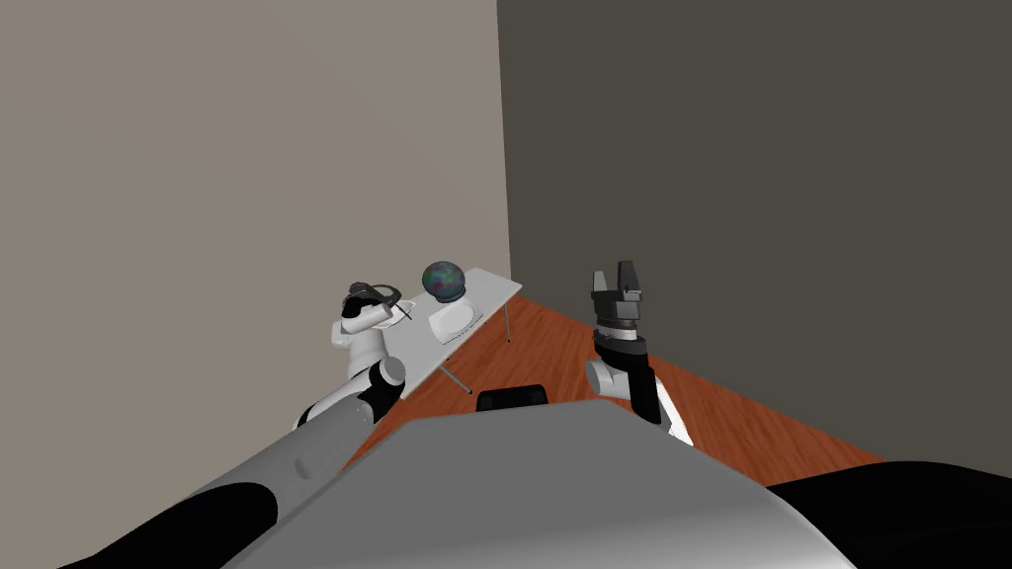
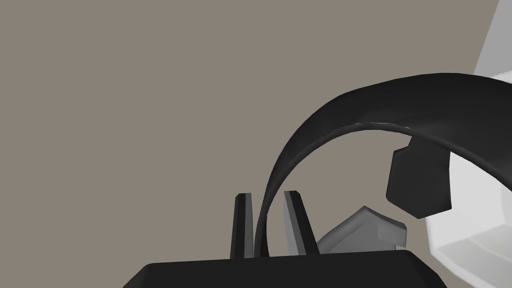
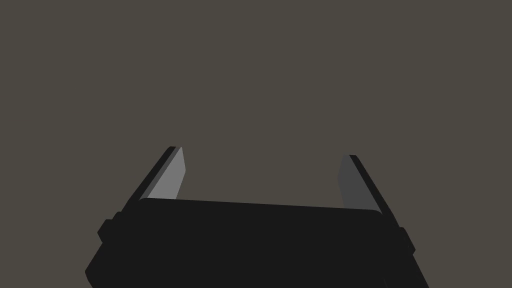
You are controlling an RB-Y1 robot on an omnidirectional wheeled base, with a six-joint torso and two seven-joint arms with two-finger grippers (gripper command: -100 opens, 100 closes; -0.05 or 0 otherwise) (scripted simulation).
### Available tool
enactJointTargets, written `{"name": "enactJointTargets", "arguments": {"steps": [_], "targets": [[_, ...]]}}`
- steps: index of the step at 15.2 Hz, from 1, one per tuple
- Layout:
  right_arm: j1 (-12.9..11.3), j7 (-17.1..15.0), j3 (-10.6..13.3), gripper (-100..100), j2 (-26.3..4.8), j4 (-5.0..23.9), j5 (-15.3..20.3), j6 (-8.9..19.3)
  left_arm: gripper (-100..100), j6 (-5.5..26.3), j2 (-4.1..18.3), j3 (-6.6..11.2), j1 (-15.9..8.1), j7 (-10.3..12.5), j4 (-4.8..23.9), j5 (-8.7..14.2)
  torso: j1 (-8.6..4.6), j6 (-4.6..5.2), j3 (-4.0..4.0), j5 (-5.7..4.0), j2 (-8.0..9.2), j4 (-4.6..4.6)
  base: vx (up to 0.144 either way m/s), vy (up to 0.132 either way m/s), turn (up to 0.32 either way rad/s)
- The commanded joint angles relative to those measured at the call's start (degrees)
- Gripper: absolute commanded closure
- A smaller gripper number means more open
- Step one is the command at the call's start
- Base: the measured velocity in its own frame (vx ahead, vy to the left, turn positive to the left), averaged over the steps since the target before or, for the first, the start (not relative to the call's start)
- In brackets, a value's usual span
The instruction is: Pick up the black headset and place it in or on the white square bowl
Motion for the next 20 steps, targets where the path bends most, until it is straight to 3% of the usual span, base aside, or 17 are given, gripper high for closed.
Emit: {"name": "enactJointTargets", "arguments": {"steps": [1,3,4,5,9,10,18,20], "targets": [[0.00,0.00,0.00,0,0.00,0.00,0.00,0.00,100,-0.35,0.91,1.87,-0.54,-0.11,1.41,-0.07,0.00,0.00,0.00,0.00,0.00,0.00,0.065,0.128,-0.119],[0.00,0.00,0.00,0,0.00,0.00,0.00,0.00,100,-0.47,1.44,3.22,-0.57,-0.26,2.12,0.05,-0.02,-0.02,-0.03,0.02,-0.06,-0.01,0.072,0.100,-0.094],[0.01,0.00,0.00,0,0.00,0.00,0.00,0.00,100,-0.67,1.21,2.36,-0.60,-0.16,2.15,-0.04,-0.09,-0.01,-0.04,-0.01,-0.09,0.00,0.048,0.057,-0.029],[0.01,0.00,0.00,0,0.00,0.00,0.00,0.00,-100,-0.63,1.25,2.57,-0.62,-0.21,2.14,-0.06,-0.24,0.00,-0.02,-0.03,-0.04,0.00,0.017,0.024,0.000],[0.00,0.00,0.01,0,0.01,0.00,0.00,0.00,-100,-0.63,1.26,2.56,-0.62,-0.21,2.14,-0.06,-0.59,0.01,0.11,-0.12,0.18,0.06,0.003,0.005,0.000],[0.00,0.00,0.01,0,0.01,0.00,0.00,0.00,-100,1.57,2.20,2.69,-1.96,-0.55,1.65,-0.56,-0.61,0.01,0.13,-0.13,0.20,0.06,-0.009,-0.013,-0.047],[-0.01,0.00,0.01,0,0.02,0.00,0.00,0.00,-100,6.69,4.40,2.99,-5.08,-1.33,0.51,-1.72,-0.77,0.03,0.21,-0.18,0.34,0.11,-0.023,-0.022,-0.040],[0.00,0.00,0.01,0,0.02,0.00,0.00,0.00,-100,6.11,4.11,2.90,-4.56,-1.21,0.46,-1.47,-0.74,0.02,0.20,-0.16,0.32,0.10,-0.006,-0.006,-0.005]]}}
